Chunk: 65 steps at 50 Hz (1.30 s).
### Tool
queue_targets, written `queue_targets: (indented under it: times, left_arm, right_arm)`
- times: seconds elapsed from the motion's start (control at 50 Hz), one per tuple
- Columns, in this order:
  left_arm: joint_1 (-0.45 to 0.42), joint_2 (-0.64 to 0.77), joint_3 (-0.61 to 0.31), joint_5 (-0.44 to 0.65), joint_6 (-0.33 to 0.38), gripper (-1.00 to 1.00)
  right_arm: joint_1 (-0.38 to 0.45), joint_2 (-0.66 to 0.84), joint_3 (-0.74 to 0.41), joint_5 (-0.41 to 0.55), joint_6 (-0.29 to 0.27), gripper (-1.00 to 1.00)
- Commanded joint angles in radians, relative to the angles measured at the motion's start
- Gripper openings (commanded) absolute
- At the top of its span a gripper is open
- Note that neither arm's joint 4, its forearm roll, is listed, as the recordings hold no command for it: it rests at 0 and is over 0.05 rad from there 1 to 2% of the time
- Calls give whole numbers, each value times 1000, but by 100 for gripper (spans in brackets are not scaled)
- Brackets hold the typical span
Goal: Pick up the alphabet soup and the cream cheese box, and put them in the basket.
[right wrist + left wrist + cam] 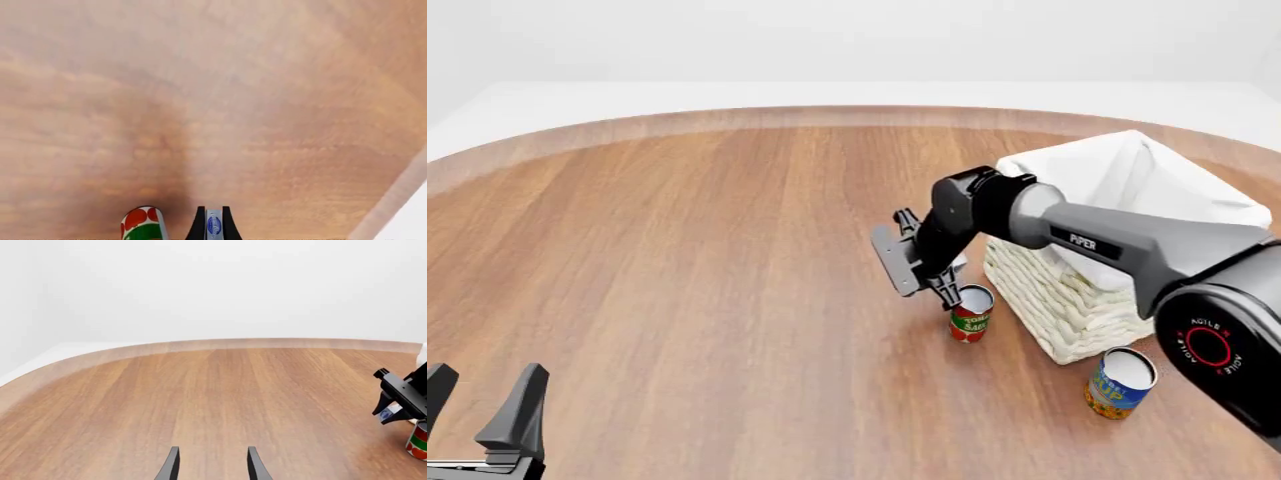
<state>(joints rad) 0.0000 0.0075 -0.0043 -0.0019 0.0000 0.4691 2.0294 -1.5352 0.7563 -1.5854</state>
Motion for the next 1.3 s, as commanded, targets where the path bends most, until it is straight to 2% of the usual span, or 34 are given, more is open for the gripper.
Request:
queue_targets:
  times: [0.02,0.04,0.34,0.54,0.64,0.68,0.78,1.26,1.28,1.3]
  left_arm:
    - [0,0,0,0,0,100]
    - [0,0,0,0,0,100]
    - [0,0,0,0,0,100]
    - [0,0,0,0,0,100]
    - [0,0,0,0,0,100]
    - [0,0,0,0,0,100]
    - [0,0,0,0,0,100]
    - [0,0,0,0,0,100]
    - [0,0,0,0,0,100]
    - [0,0,0,0,0,100]
  right_arm:
    - [20,-36,21,-17,12,-100]
    - [37,-42,17,-10,31,-100]
    - [36,-81,33,-29,59,-100]
    - [38,-110,57,-53,102,-100]
    - [67,-118,44,-49,158,-100]
    - [66,-118,47,-54,159,-100]
    - [99,-124,40,-61,221,-100]
    - [137,-157,56,-103,382,-100]
    - [158,-163,39,-94,421,-100]
    - [159,-164,39,-94,424,-100]
